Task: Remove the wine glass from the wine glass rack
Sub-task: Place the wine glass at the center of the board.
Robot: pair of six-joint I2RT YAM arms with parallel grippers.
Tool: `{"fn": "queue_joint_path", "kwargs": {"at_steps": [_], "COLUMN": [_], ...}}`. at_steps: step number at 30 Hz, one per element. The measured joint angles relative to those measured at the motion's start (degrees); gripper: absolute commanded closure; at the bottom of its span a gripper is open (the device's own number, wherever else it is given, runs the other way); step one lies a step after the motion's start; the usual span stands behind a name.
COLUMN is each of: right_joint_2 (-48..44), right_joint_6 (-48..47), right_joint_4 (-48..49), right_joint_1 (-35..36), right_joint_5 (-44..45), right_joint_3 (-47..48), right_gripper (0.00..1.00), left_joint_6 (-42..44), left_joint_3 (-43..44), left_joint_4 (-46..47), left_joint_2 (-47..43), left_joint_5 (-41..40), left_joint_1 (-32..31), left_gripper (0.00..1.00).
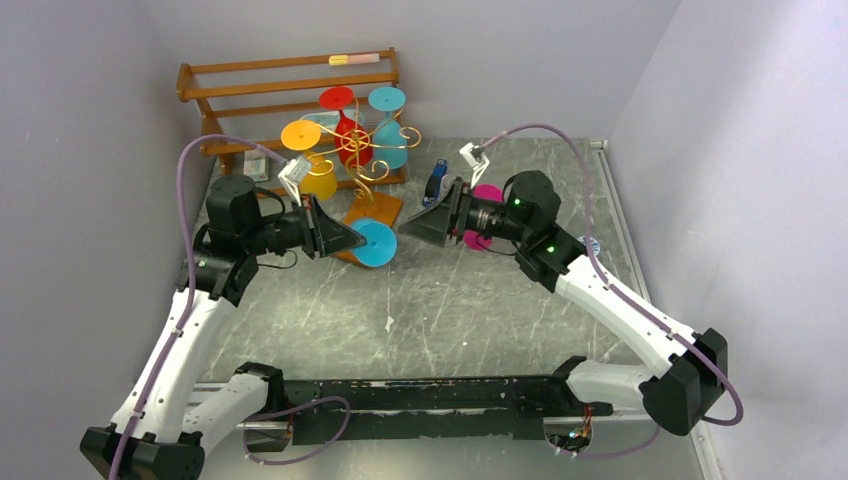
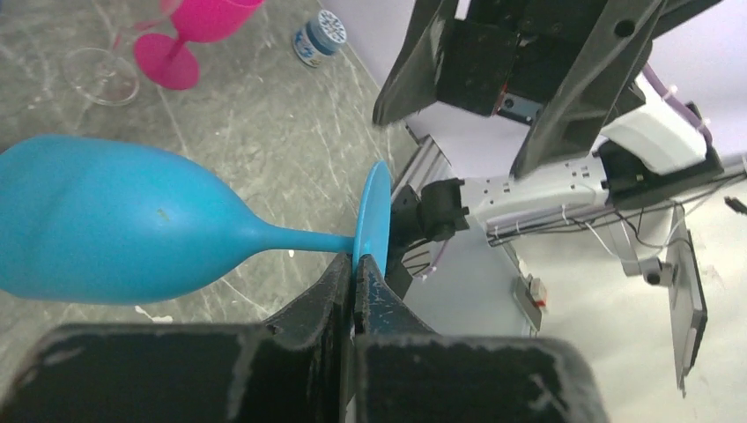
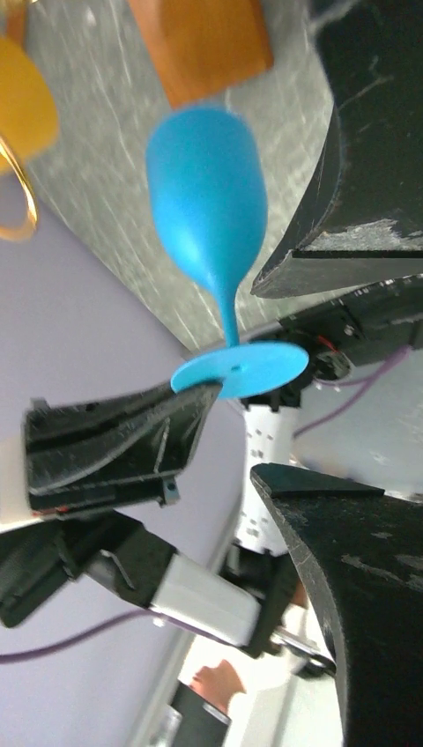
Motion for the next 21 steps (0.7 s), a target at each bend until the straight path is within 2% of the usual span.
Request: {"fn": "queue_joint_path", "kwargs": {"at_steps": [4,8,13,14,16,21], "right_joint_2": [1.16,1.66,2.47,2.71,3.28,3.67], "right_joint_6": [-1.29,-1.9,-2.29,-2.6,-3.39,-4.66], "right_joint_4": [0.61,1.97,3.69,3.72,3.58,2.97], "right_joint_1": [3.74,4.35,4.87,5.07,5.68,6.08], "right_joint_5": [-2.99,-4.96,-7.13,-7.63,-8.5,-8.92], "right_joint_3": [0.09,-0.07,-0.28,-0.28,-0.28,-0.28], "right_gripper": [0.41,0.54,0.58,0.62,0.81,0.97], "left_joint_6": [0.74,0.11,0.13,0.02,-0.83,-3.67], "left_joint_3": [-0.52,-2.25,-2.32,-2.32,-2.43,-3.48], "left_joint_4": [1.62,4.59,5.46,5.75,7.08,11.04], "left_joint_2": [-0.17,-0.31,-0.26,-0.26,-0.26,-0.59], "left_joint_5": [0.52,2.29,3.52,3.69,4.09,5.42], "left_joint_1": [-3.06,-4.61,-5.9,-5.99,-5.99,-6.25], "left_gripper": [0.95,0.95,0.95,0.95,0.95,0.95]}}
